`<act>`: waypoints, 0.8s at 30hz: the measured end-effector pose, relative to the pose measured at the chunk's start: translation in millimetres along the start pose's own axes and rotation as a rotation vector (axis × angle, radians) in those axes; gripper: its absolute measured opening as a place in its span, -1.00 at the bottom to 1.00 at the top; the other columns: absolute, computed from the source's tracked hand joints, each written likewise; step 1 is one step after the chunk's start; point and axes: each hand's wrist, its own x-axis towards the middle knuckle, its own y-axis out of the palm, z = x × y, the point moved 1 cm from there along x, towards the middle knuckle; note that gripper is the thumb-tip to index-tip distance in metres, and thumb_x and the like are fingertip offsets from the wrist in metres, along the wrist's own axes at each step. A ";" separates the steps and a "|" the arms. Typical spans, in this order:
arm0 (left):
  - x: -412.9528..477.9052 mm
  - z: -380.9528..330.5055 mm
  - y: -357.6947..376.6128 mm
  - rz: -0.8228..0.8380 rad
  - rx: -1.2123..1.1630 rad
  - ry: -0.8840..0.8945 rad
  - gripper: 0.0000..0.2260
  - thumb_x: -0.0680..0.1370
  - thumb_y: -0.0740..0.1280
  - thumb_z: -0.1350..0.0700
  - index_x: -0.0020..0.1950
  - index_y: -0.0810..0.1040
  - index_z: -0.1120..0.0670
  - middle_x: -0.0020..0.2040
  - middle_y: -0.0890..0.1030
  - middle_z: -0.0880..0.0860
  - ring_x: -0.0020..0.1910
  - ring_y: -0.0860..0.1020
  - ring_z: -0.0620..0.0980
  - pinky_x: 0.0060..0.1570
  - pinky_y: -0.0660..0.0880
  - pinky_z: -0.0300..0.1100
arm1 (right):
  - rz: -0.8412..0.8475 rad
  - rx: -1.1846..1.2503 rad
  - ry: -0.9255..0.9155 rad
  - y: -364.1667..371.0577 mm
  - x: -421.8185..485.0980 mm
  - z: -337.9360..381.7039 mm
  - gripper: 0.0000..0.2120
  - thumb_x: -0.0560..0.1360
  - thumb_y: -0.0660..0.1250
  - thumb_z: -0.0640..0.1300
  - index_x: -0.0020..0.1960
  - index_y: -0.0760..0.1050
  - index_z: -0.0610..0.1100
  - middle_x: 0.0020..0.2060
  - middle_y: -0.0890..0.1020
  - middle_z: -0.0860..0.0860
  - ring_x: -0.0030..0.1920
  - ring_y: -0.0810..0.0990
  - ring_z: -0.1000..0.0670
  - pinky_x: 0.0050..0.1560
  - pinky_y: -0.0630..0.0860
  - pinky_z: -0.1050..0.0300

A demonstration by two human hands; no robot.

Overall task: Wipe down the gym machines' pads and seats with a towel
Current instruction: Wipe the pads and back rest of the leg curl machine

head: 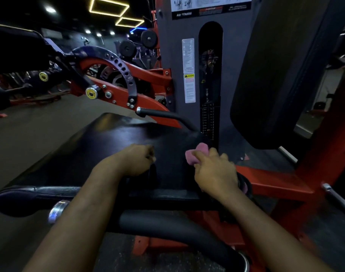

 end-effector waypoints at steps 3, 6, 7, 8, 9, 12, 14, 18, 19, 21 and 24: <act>3.9 2.7 0.2 -0.005 0.004 0.008 -0.82 0.66 0.21 0.10 0.16 0.54 0.12 0.17 0.62 0.10 0.14 0.54 0.11 0.13 0.44 -0.09 | 0.022 0.050 0.078 3.3 19.2 -1.9 -0.63 0.58 0.20 -0.03 0.37 0.42 0.18 0.28 0.44 -0.08 0.21 0.45 -0.23 0.11 0.45 -0.13; 6.9 3.3 -1.8 -0.022 -0.001 0.011 -0.83 0.66 0.21 0.10 0.17 0.54 0.12 0.15 0.62 0.09 0.13 0.54 0.12 0.11 0.44 -0.09 | 0.119 0.048 0.102 6.6 65.5 -3.6 -0.62 0.53 0.28 -0.06 0.33 0.43 0.15 0.30 0.41 -0.09 0.26 0.44 -0.24 0.17 0.45 -0.15; 8.4 5.1 -2.6 -0.027 -0.009 0.010 -0.83 0.65 0.21 0.11 0.15 0.54 0.11 0.14 0.62 0.09 0.12 0.54 0.12 0.13 0.45 -0.06 | 0.140 0.063 0.105 5.6 79.2 -4.1 -0.63 0.53 0.28 -0.07 0.33 0.44 0.13 0.30 0.41 -0.10 0.26 0.44 -0.24 0.18 0.45 -0.15; 8.9 6.4 -3.8 -0.034 -0.017 0.009 -0.84 0.65 0.21 0.11 0.13 0.54 0.11 0.12 0.62 0.10 0.11 0.54 0.12 0.13 0.46 -0.05 | 0.159 0.068 0.107 5.3 88.7 -3.7 -0.63 0.54 0.28 -0.07 0.33 0.44 0.13 0.31 0.41 -0.10 0.26 0.43 -0.24 0.20 0.44 -0.16; 9.2 6.6 -4.7 -0.043 -0.022 0.009 -0.84 0.64 0.20 0.12 0.12 0.54 0.12 0.10 0.62 0.10 0.10 0.53 0.12 0.12 0.46 -0.05 | 0.175 0.065 0.105 5.9 94.2 -3.7 -0.63 0.54 0.28 -0.07 0.34 0.44 0.12 0.31 0.41 -0.11 0.27 0.43 -0.24 0.21 0.44 -0.16; 10.9 3.0 -9.1 -0.096 -0.025 0.022 -0.85 0.65 0.20 0.14 0.09 0.53 0.15 0.05 0.61 0.12 0.08 0.53 0.15 0.01 0.40 -0.08 | 0.165 0.040 0.054 6.3 83.1 0.4 -0.62 0.56 0.27 -0.06 0.37 0.43 0.12 0.32 0.42 -0.12 0.26 0.44 -0.25 0.23 0.45 -0.17; 10.5 0.2 -12.5 -0.147 -0.037 0.028 -0.85 0.65 0.19 0.15 0.08 0.53 0.15 0.03 0.61 0.12 0.05 0.53 0.15 0.01 0.42 -0.07 | 0.114 0.027 -0.007 4.7 58.4 4.2 -0.61 0.56 0.25 -0.06 0.38 0.43 0.12 0.29 0.45 -0.13 0.22 0.47 -0.27 0.18 0.45 -0.13; 5.4 0.7 -16.4 -0.264 -0.082 0.048 -0.91 0.61 0.20 0.17 -0.04 0.49 0.09 -0.03 0.60 0.09 0.00 0.54 0.15 0.06 0.48 0.06 | 0.034 0.022 -0.102 -8.8 4.2 17.3 -0.61 0.56 0.23 -0.06 0.38 0.43 0.13 0.24 0.48 -0.11 0.15 0.51 -0.27 0.05 0.46 -0.07; 3.5 0.6 -17.3 -0.294 -0.098 0.053 -0.91 0.60 0.20 0.18 -0.05 0.48 0.08 -0.03 0.60 0.08 -0.01 0.53 0.15 0.04 0.49 0.07 | 0.025 0.035 -0.114 -12.4 -4.9 19.4 -0.62 0.57 0.22 -0.05 0.38 0.42 0.14 0.23 0.49 -0.11 0.15 0.51 -0.27 0.04 0.46 -0.07; -1.3 -0.6 -20.3 -0.364 -0.142 0.062 -0.90 0.61 0.18 0.18 0.00 0.48 0.10 -0.01 0.60 0.09 -0.02 0.53 0.15 0.02 0.49 0.10 | 0.055 0.122 -0.105 -21.8 -12.2 19.8 -0.65 0.60 0.19 -0.02 0.37 0.42 0.17 0.22 0.51 -0.09 0.17 0.53 -0.26 0.08 0.46 -0.08; -6.8 -2.5 -24.9 -0.497 -0.278 0.122 -0.88 0.65 0.17 0.16 0.07 0.48 0.15 0.00 0.59 0.13 -0.02 0.52 0.14 0.01 0.47 0.10 | 0.113 0.575 0.061 -39.2 -7.4 16.8 -0.79 0.61 0.23 0.04 0.23 0.47 0.16 0.14 0.61 -0.02 0.14 0.60 -0.18 0.17 0.53 -0.06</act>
